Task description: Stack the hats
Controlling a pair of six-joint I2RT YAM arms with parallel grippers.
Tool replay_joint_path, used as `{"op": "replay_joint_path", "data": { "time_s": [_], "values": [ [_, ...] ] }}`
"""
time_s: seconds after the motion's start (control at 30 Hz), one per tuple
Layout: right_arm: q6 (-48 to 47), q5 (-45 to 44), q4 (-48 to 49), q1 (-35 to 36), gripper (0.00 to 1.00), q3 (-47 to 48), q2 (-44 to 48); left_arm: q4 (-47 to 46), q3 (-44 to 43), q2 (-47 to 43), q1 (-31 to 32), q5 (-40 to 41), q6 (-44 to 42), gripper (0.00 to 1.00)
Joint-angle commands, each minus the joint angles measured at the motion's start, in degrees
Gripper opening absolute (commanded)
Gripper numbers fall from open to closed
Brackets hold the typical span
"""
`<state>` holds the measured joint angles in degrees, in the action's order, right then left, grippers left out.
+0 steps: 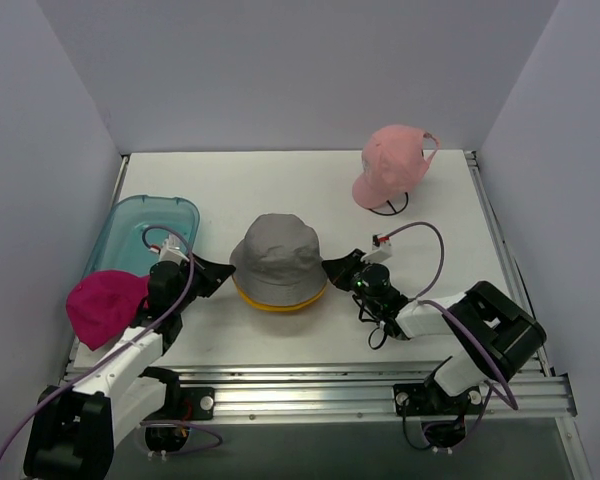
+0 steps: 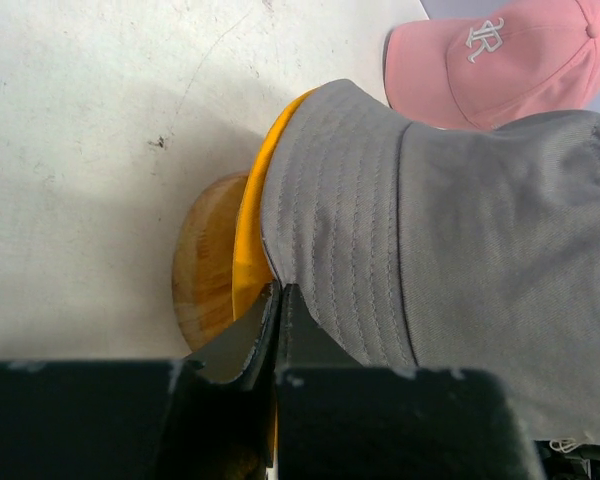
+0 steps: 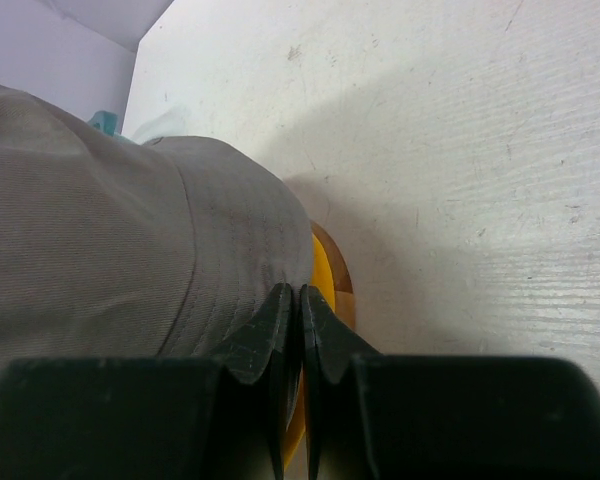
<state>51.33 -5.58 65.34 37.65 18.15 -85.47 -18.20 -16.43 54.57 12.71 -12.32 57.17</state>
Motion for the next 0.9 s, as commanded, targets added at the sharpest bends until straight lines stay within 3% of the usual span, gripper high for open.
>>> {"op": "replay_joint_path", "data": {
  "time_s": [0.0,0.23,0.5,0.7,0.77,0.8,0.87],
  "values": [
    [-1.41,-3.47,-0.83,0.06,0.00,-0.49,-3.03,1.86,1.84,3.17,-0.23,4.58,-4.43,0.02],
    [-1.41,-3.47,1.19,-0.12,0.00,-0.40,-6.37,1.23,1.13,7.65,-0.23,7.30,-6.45,0.02],
    [-3.43,-5.49,-1.88,-0.12,0.00,0.30,-3.65,-1.58,-0.71,9.68,-0.23,8.71,-8.47,0.02],
    [-5.01,-6.19,-3.81,0.58,0.03,0.22,0.03,2.97,-4.48,4.69,-0.23,7.22,-9.27,0.02],
    [-5.63,-7.07,-6.88,0.76,0.11,0.39,1.97,9.27,-6.07,-0.23,-0.23,7.57,-10.05,0.13],
    [-5.71,-8.20,-8.37,0.93,0.14,0.74,3.98,12.02,-7.73,-2.08,-0.23,8.44,-10.41,0.30],
    [-5.54,-9.00,-11.54,1.46,0.22,0.75,6.27,18.51,-8.88,-7.88,-0.14,9.50,-10.67,0.37]
  ]
}}
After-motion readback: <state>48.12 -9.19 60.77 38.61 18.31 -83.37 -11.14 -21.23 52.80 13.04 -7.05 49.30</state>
